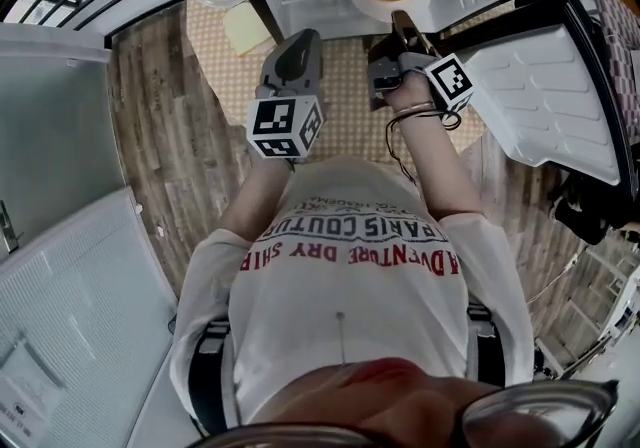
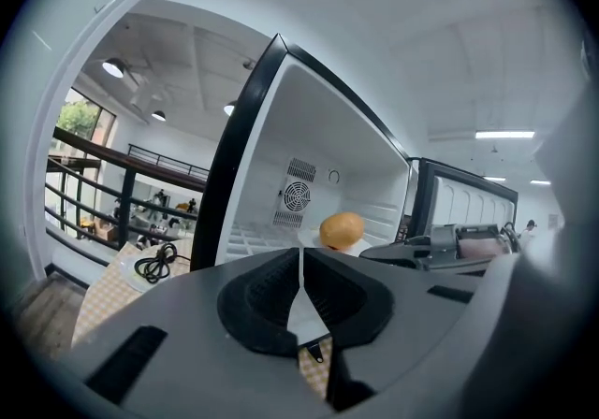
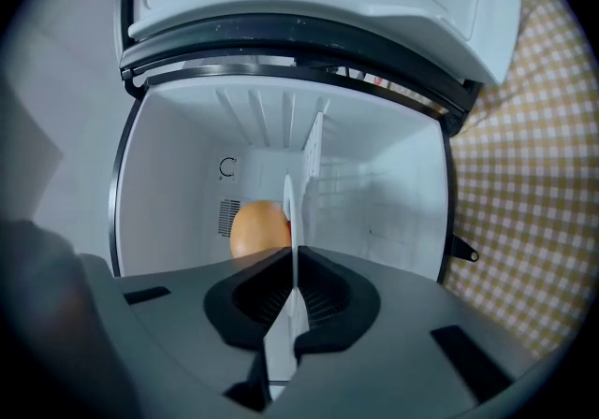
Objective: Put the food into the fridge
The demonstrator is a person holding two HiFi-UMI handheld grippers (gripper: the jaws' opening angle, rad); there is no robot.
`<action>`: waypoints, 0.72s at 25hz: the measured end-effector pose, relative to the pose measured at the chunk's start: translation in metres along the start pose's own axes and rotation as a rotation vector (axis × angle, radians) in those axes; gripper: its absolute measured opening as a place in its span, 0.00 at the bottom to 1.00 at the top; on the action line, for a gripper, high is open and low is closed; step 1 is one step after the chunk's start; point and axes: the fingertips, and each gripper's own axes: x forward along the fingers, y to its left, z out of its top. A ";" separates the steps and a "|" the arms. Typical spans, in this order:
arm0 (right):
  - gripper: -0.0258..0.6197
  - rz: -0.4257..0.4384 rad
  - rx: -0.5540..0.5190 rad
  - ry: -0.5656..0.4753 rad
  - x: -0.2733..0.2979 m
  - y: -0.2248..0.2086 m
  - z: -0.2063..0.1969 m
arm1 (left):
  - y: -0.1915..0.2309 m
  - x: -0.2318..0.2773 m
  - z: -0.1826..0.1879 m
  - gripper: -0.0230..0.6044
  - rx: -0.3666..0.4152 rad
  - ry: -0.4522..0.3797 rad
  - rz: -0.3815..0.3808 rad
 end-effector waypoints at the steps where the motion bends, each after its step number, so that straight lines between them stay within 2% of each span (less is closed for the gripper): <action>1: 0.09 -0.005 0.003 -0.003 0.003 -0.001 -0.002 | 0.001 0.001 -0.002 0.09 -0.002 0.005 -0.004; 9: 0.09 -0.044 -0.013 -0.034 0.020 0.001 -0.005 | 0.006 0.006 -0.006 0.09 -0.009 0.019 -0.024; 18: 0.09 -0.058 0.042 -0.049 0.036 -0.001 -0.007 | 0.014 0.012 -0.004 0.09 -0.021 0.011 -0.032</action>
